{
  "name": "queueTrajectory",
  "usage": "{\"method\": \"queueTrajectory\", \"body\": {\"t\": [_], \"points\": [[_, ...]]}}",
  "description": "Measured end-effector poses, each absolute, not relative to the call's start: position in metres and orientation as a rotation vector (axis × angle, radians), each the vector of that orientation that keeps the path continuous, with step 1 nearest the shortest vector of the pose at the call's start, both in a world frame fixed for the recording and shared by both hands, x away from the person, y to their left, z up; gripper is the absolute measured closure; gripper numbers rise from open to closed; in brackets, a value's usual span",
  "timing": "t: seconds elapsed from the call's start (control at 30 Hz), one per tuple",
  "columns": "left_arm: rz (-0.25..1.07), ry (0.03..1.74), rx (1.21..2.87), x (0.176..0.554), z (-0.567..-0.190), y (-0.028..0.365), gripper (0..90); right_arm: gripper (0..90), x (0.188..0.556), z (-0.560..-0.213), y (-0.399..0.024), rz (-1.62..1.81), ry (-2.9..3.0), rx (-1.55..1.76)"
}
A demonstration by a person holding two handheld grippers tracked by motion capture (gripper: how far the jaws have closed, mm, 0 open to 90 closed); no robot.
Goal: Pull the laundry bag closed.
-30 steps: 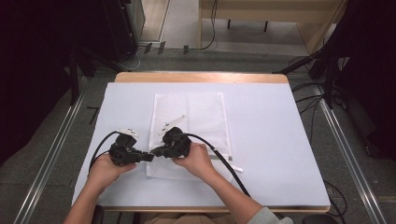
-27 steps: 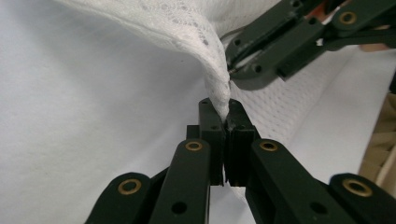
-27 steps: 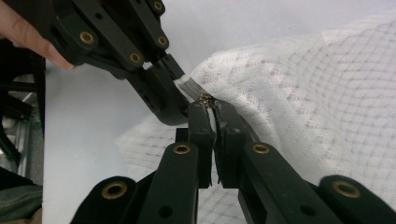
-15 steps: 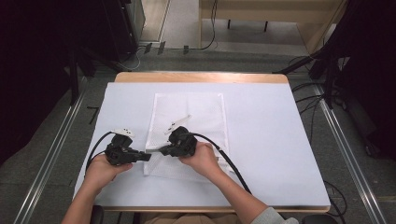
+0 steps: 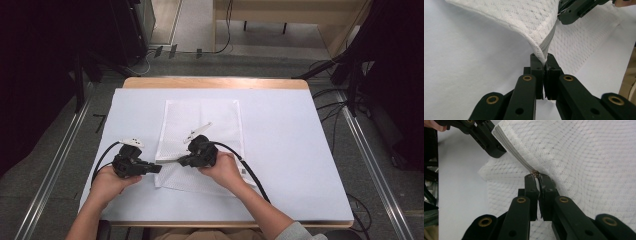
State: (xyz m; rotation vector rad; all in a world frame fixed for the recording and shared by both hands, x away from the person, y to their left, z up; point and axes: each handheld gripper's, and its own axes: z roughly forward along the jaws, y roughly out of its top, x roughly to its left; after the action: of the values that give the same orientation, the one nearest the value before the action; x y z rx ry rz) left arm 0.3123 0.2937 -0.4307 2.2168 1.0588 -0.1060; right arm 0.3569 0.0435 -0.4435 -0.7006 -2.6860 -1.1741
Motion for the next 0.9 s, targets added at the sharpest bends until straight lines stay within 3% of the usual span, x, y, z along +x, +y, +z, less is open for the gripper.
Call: {"method": "queueTrajectory", "body": {"t": [0.9], "points": [[-0.124,1.049,2.215,0.311,-0.429,0.295,88.4,88.1,0.356,-0.444,0.022,-1.171,-2.679,-0.714]]}}
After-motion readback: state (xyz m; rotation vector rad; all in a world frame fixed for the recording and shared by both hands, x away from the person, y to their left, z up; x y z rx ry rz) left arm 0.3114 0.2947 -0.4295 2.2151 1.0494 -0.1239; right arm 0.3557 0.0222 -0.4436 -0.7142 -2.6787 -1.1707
